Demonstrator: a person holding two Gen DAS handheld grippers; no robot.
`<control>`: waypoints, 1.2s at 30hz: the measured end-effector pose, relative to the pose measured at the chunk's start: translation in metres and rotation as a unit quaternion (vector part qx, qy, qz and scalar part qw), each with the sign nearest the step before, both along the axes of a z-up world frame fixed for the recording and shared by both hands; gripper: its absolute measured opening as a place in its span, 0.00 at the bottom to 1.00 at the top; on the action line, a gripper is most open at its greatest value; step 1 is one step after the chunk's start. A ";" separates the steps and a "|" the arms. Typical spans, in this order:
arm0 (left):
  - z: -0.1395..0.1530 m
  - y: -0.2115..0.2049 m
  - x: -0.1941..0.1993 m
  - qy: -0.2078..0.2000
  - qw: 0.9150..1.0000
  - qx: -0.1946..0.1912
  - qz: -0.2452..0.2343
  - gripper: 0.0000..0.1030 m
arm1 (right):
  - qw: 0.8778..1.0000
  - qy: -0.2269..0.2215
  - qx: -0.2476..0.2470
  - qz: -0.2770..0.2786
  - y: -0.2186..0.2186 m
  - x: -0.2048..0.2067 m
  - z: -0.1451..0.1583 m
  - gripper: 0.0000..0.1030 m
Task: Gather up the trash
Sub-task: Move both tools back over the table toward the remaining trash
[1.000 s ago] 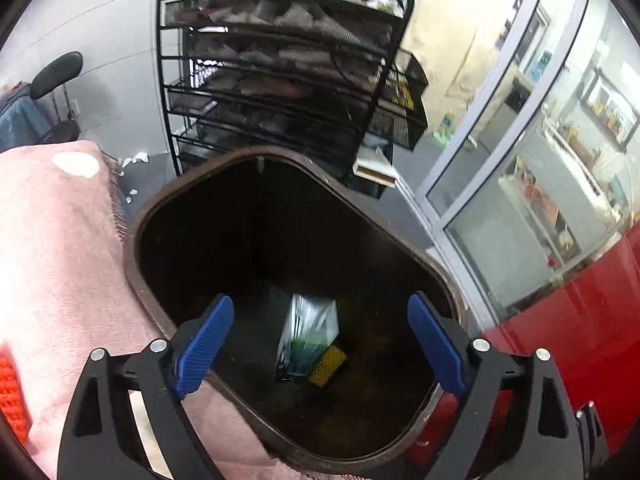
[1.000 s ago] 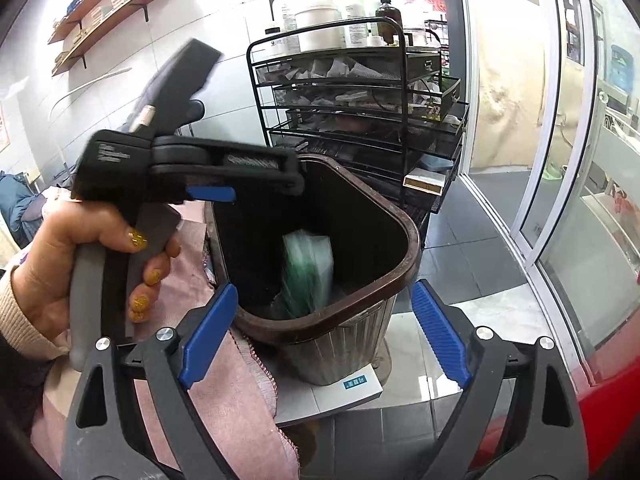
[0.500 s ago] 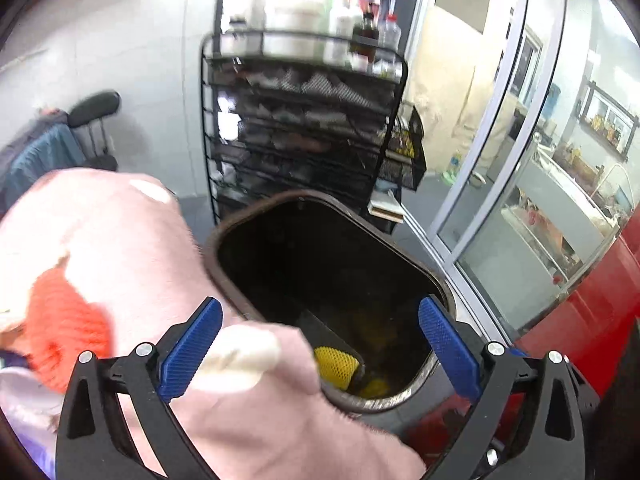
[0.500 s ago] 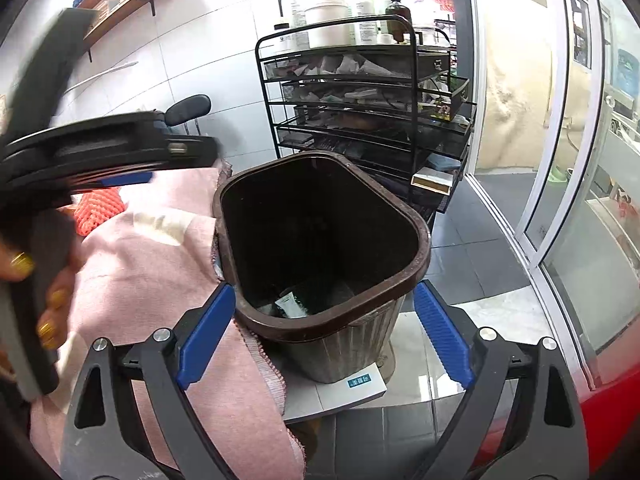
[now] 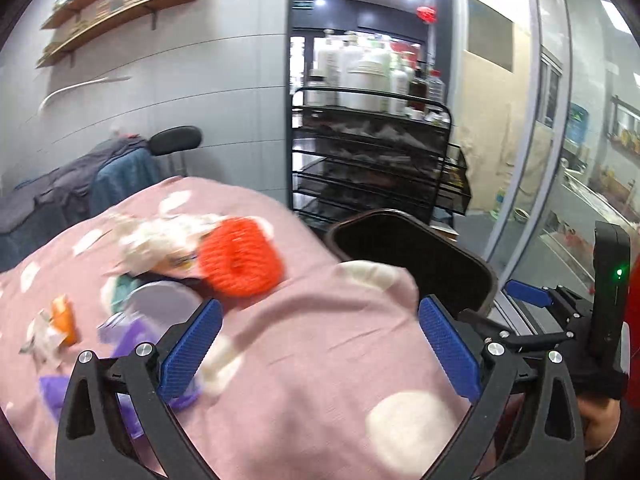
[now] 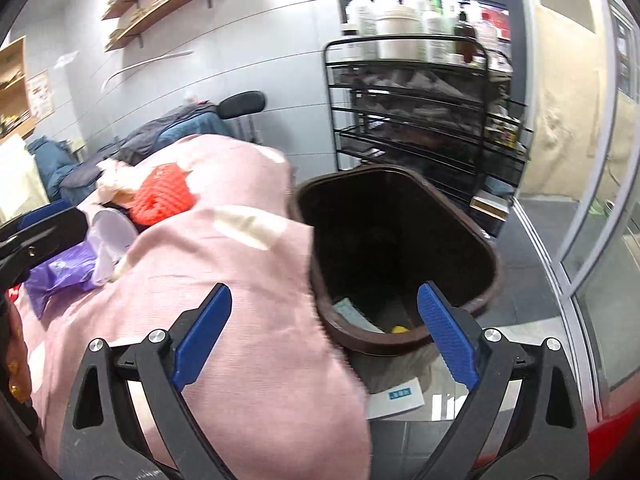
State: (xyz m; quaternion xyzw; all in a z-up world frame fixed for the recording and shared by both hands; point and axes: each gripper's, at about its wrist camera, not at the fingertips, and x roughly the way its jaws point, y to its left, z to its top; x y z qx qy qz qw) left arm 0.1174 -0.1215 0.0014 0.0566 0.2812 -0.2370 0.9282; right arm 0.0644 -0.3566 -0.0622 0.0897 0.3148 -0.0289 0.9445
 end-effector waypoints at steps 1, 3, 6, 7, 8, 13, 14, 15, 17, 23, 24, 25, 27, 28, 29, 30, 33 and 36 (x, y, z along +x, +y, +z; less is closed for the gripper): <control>0.000 0.011 -0.003 -0.002 1.000 -0.004 0.010 0.95 | 1.000 0.000 0.001 0.008 0.005 0.002 0.001 0.90; 0.002 0.033 -0.009 -0.004 0.999 -0.005 0.032 0.95 | 1.000 0.000 0.001 0.022 0.013 0.004 0.003 0.90; 0.003 0.060 -0.018 -0.017 0.998 0.001 0.066 0.95 | 0.999 -0.002 0.000 0.043 0.026 0.008 0.007 0.90; 0.003 0.068 -0.020 -0.021 0.997 0.003 0.075 0.95 | 0.999 -0.003 0.000 0.049 0.030 0.009 0.009 0.91; 0.004 0.077 -0.021 -0.024 0.996 0.003 0.084 0.95 | 0.998 -0.004 0.000 0.058 0.035 0.011 0.010 0.91; -0.003 0.118 -0.025 -0.025 0.990 0.006 0.137 0.95 | 0.995 -0.006 0.006 0.098 0.062 0.022 0.015 0.91; -0.005 0.125 -0.024 -0.022 0.989 0.005 0.145 0.95 | 0.995 -0.006 0.007 0.104 0.065 0.024 0.016 0.91; -0.008 0.133 -0.022 -0.015 0.989 0.003 0.150 0.95 | 0.994 -0.004 0.009 0.112 0.071 0.026 0.016 0.91; -0.013 0.144 -0.016 -0.001 0.987 0.000 0.162 0.95 | 0.992 0.000 0.015 0.128 0.080 0.033 0.017 0.91; -0.033 0.168 -0.004 0.047 0.986 -0.014 0.158 0.95 | 0.987 0.005 0.012 0.161 0.105 0.046 0.020 0.91; -0.035 0.170 -0.003 0.054 0.986 -0.020 0.155 0.95 | 0.986 0.006 0.013 0.164 0.108 0.048 0.019 0.91; -0.036 0.171 -0.002 0.056 0.987 -0.026 0.151 0.95 | 0.986 0.007 0.013 0.167 0.111 0.049 0.020 0.91; -0.036 0.171 -0.001 0.063 0.988 -0.035 0.134 0.95 | 0.985 0.008 0.010 0.170 0.115 0.051 0.019 0.91; -0.037 0.170 0.000 0.067 0.989 -0.037 0.126 0.95 | 0.985 0.010 0.008 0.171 0.117 0.051 0.019 0.91; -0.037 0.169 0.001 0.070 0.990 -0.037 0.121 0.94 | 0.985 0.012 0.008 0.173 0.119 0.053 0.018 0.91; -0.038 0.166 0.002 0.072 0.990 -0.036 0.115 0.93 | 0.985 0.013 0.008 0.174 0.121 0.054 0.018 0.91; -0.042 0.161 0.005 0.080 0.991 -0.025 0.104 0.77 | 0.984 0.018 0.006 0.177 0.124 0.057 0.017 0.91; -0.049 0.160 0.004 0.094 0.990 -0.028 0.097 0.66 | 0.984 0.024 0.004 0.179 0.125 0.062 0.017 0.91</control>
